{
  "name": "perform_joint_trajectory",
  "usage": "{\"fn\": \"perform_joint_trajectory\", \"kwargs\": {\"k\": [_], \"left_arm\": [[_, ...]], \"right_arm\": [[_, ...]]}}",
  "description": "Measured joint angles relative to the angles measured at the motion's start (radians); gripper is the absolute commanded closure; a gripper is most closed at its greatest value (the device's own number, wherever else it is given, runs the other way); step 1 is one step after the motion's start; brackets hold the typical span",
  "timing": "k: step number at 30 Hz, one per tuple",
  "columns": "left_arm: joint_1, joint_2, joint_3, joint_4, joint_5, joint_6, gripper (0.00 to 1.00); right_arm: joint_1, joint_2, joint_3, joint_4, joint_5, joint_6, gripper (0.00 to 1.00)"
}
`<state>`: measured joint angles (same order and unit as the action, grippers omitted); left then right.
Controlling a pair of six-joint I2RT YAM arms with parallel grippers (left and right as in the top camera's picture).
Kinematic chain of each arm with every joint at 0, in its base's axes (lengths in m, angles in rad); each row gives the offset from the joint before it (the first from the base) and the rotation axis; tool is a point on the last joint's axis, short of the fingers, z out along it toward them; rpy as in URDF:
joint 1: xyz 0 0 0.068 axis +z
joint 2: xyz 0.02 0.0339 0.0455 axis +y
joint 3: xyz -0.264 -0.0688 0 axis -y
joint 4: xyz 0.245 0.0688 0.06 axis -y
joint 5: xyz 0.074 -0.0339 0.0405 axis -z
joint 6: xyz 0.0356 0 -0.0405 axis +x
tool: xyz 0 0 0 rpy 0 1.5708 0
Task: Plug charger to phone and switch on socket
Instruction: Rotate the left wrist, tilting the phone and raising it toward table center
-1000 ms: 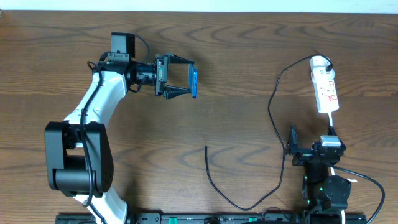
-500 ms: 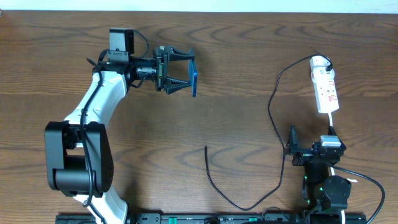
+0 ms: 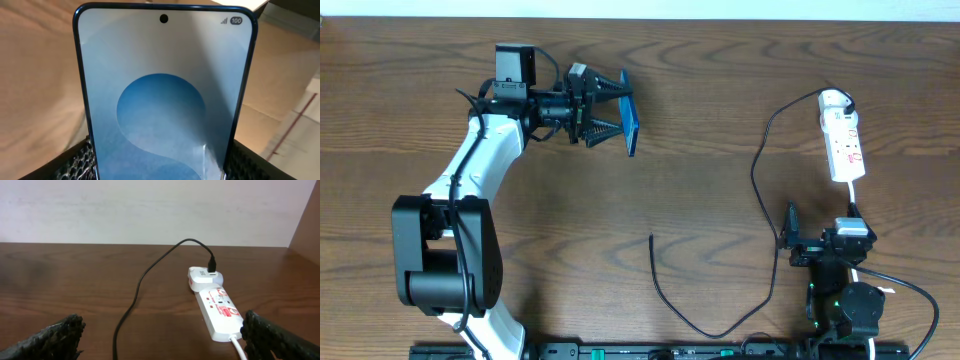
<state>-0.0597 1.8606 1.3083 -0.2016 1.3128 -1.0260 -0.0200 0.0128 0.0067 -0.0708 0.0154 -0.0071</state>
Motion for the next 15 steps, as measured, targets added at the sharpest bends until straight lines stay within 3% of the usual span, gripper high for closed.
{"fn": "perform_joint_trajectory", "kwargs": {"k": [10, 15], "left_arm": [[0.0, 0.0, 0.0, 0.009, -0.188, 0.064, 0.93], [0.0, 0.0, -0.001, 0.109, -0.245, 0.066, 0.93]], "right_arm": [[0.0, 0.0, 0.0, 0.0, 0.0, 0.0, 0.01], [0.0, 0.0, 0.0, 0.0, 0.0, 0.0, 0.01]]}}
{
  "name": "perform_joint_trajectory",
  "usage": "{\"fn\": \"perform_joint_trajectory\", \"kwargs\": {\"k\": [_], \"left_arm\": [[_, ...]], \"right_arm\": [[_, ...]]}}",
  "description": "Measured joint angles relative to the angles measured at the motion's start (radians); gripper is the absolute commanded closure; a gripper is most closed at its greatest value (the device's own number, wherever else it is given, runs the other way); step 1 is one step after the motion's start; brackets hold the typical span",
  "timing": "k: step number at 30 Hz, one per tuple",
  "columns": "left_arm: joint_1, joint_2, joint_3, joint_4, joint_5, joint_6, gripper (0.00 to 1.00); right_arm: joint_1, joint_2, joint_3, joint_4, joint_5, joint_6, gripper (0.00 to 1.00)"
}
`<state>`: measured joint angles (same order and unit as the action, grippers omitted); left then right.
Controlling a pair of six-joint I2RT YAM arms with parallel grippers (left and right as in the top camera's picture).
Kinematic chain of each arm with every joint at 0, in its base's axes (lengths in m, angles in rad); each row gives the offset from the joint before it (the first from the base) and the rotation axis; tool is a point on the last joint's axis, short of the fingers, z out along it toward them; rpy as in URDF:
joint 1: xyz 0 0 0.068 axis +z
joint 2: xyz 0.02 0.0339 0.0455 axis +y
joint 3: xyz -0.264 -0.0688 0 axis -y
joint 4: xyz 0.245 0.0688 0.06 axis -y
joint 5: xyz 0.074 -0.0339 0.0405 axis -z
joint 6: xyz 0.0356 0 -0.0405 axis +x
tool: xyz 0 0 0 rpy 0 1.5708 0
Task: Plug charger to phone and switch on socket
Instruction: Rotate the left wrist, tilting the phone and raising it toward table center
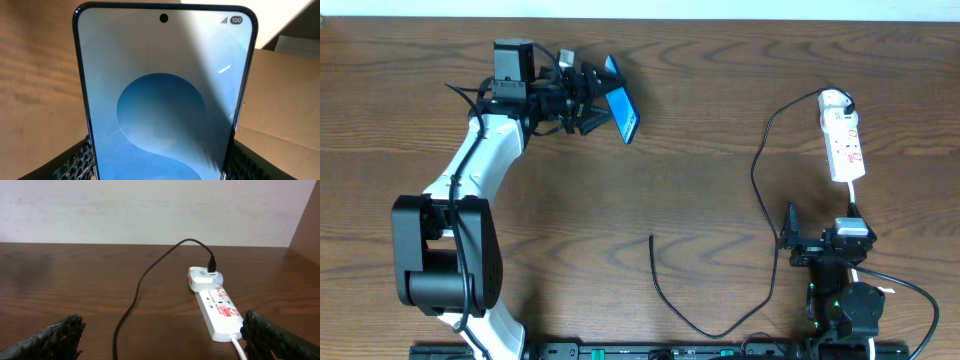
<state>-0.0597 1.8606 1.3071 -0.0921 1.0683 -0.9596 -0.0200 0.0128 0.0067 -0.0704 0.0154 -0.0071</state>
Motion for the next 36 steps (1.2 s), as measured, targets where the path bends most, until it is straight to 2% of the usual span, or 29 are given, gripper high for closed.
{"fn": "perform_joint_trajectory", "kwargs": {"k": [9, 18, 25, 36], "left_arm": [[0.0, 0.0, 0.0, 0.137, -0.028, -0.036, 0.93], [0.0, 0.0, -0.004, 0.34, -0.047, -0.206, 0.93], [-0.003, 0.0, -0.004, 0.355, -0.089, -0.315, 0.93], [-0.029, 0.0, -0.004, 0.42, -0.161, -0.412, 0.93]], "right_arm": [[0.0, 0.0, 0.0, 0.0, 0.0, 0.0, 0.01], [0.0, 0.0, 0.0, 0.004, 0.035, -0.004, 0.01], [0.0, 0.0, 0.0, 0.004, 0.041, -0.004, 0.01], [0.0, 0.0, 0.0, 0.005, 0.041, -0.004, 0.01]]}}
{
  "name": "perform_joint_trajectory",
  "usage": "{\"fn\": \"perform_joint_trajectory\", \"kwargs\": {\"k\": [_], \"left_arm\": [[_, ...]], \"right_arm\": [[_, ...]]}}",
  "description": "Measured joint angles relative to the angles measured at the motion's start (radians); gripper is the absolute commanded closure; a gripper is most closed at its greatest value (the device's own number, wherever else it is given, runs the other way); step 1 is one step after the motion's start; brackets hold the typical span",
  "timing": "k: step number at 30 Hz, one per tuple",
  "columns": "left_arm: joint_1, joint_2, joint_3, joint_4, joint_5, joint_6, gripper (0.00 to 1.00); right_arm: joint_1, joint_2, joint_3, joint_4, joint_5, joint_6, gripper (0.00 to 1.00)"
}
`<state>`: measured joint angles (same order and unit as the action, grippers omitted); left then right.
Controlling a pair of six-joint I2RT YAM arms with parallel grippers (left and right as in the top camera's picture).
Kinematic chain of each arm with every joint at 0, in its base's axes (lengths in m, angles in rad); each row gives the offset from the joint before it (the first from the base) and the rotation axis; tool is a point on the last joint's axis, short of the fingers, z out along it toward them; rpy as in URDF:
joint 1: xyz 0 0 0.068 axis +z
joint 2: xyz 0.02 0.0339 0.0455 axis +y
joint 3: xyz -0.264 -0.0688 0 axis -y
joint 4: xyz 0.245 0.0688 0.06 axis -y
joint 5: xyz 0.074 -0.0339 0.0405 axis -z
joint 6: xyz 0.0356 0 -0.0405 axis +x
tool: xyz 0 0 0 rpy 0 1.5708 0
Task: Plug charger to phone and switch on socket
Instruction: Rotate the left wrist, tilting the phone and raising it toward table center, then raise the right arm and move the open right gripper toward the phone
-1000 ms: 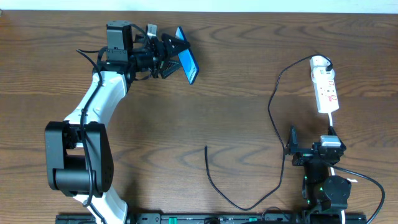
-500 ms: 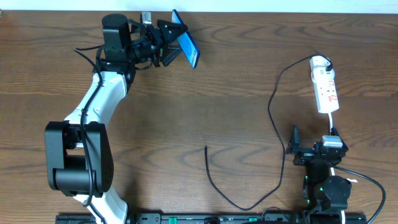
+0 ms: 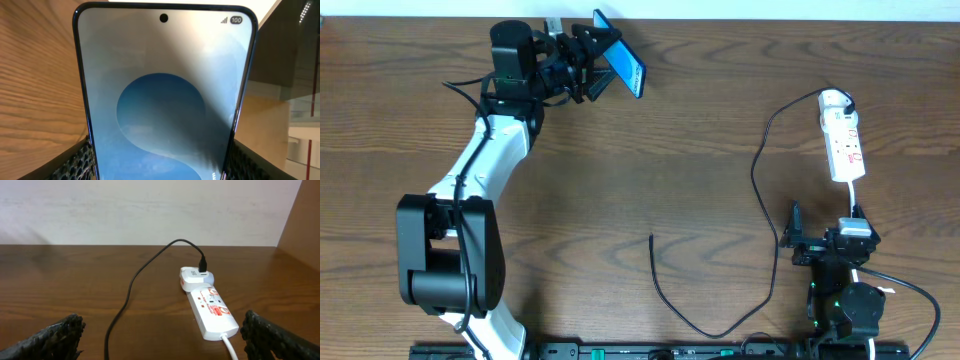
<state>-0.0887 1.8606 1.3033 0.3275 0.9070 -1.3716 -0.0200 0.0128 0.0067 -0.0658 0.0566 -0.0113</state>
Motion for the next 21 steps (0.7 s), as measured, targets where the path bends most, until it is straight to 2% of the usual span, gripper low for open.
{"fn": "perform_joint_trajectory", "kwargs": {"k": [9, 15, 21], "left_arm": [[-0.009, 0.0, 0.0, 0.013, -0.004, -0.02, 0.92], [-0.009, 0.0, 0.0, 0.013, -0.004, -0.02, 0.93], [-0.009, 0.0, 0.0, 0.014, -0.005, -0.02, 0.93]], "right_arm": [[0.0, 0.0, 0.0, 0.201, -0.24, 0.184, 0.01], [0.0, 0.011, 0.031, 0.174, -0.356, 0.283, 0.01], [0.0, 0.13, 0.213, 0.031, -0.401, 0.304, 0.01]]}}
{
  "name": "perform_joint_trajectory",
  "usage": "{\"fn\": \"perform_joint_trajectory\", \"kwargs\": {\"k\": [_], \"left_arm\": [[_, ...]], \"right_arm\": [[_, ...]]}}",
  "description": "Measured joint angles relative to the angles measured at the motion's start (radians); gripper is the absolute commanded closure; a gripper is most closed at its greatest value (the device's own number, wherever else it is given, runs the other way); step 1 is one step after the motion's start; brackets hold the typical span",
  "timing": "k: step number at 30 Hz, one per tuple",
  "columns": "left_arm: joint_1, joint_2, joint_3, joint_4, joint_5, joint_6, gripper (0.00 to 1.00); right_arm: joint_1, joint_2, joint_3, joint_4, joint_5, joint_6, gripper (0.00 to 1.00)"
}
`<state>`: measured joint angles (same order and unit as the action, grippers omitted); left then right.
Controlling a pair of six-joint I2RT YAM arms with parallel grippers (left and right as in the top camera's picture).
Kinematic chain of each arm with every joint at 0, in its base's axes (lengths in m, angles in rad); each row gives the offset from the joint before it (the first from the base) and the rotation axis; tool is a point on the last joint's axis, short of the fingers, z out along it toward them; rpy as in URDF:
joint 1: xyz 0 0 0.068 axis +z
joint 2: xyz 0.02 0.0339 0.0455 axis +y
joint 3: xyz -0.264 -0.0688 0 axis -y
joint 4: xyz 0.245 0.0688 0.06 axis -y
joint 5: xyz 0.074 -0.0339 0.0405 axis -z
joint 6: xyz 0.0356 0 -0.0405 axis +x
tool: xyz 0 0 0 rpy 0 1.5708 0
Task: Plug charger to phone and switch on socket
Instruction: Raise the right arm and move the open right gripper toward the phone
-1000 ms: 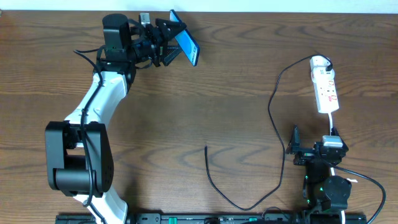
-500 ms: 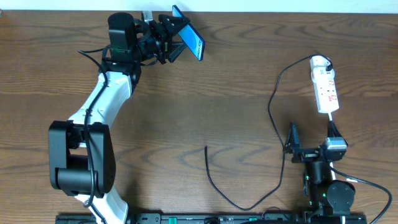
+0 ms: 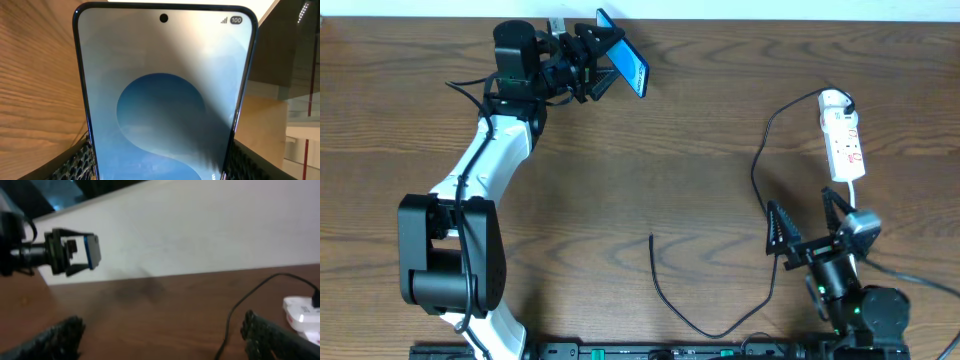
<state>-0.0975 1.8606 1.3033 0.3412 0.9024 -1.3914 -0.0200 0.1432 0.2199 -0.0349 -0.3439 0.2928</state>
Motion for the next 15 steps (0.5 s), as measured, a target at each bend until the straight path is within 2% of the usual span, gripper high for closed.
{"fn": "perform_joint_trajectory", "kwargs": {"k": [15], "left_arm": [[0.0, 0.0, 0.0, 0.0, 0.001, 0.0, 0.92]], "right_arm": [[0.0, 0.668, 0.486, -0.166, -0.229, -0.139, 0.01]]}}
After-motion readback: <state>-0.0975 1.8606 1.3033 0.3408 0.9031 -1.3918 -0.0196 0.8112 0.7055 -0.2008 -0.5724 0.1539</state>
